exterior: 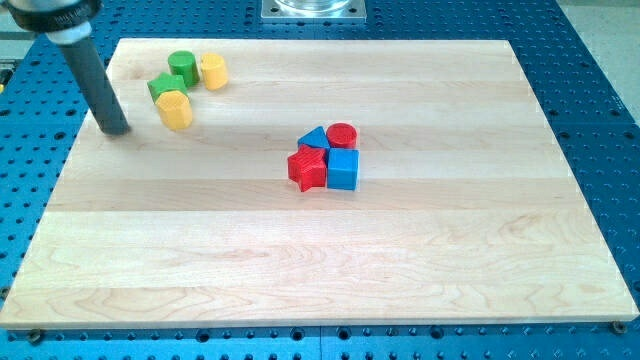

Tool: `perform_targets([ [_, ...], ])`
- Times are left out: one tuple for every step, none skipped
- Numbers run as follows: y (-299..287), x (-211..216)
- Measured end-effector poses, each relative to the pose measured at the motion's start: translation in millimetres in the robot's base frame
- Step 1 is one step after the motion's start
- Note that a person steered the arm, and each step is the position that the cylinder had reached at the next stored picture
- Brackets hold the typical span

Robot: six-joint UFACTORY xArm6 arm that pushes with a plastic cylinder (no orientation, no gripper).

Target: Push the yellow hexagon into the yellow heart

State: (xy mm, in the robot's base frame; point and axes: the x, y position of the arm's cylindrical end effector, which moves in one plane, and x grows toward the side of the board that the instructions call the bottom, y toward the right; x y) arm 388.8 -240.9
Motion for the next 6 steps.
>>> perform_targets([
  [38.2, 12.4],
  [47.5, -27.1],
  [56.2, -51.7],
  [46.8, -42.4],
  [55.0, -35.8],
  [71.3, -42.9],
])
